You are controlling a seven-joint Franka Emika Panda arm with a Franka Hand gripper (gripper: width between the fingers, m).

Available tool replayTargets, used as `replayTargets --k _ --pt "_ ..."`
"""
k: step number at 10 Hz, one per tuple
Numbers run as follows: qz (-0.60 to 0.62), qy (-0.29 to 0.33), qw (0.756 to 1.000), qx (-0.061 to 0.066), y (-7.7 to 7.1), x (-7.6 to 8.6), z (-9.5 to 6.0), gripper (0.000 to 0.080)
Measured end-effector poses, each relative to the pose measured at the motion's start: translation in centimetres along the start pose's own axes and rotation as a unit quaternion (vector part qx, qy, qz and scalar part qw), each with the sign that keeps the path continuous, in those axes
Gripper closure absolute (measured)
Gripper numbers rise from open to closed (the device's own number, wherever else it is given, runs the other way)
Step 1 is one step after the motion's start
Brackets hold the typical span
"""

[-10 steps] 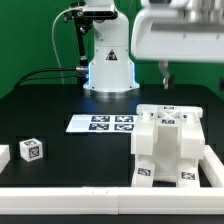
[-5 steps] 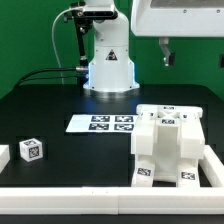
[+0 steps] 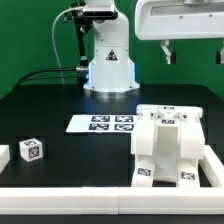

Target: Assemble chair

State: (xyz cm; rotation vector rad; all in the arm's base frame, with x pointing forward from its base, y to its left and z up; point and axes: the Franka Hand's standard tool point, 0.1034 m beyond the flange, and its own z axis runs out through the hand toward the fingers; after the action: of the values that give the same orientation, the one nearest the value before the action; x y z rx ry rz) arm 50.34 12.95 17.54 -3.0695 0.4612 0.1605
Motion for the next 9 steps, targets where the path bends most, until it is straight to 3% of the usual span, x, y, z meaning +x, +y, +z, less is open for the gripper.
replayTargets --k 3,6,7,9 --pt "0.002 0.006 1.000 0.007 0.1 0.1 0.3 0.0151" --pt "0.017 0.009 1.000 0.021 1.4 -5.4 5.5 0.0151" --pt "0.021 -0.001 1.000 0.017 1.4 -6.4 7.1 0.0151" --pt "0.021 -0.001 1.000 0.017 1.4 -6.1 7.0 0.0151"
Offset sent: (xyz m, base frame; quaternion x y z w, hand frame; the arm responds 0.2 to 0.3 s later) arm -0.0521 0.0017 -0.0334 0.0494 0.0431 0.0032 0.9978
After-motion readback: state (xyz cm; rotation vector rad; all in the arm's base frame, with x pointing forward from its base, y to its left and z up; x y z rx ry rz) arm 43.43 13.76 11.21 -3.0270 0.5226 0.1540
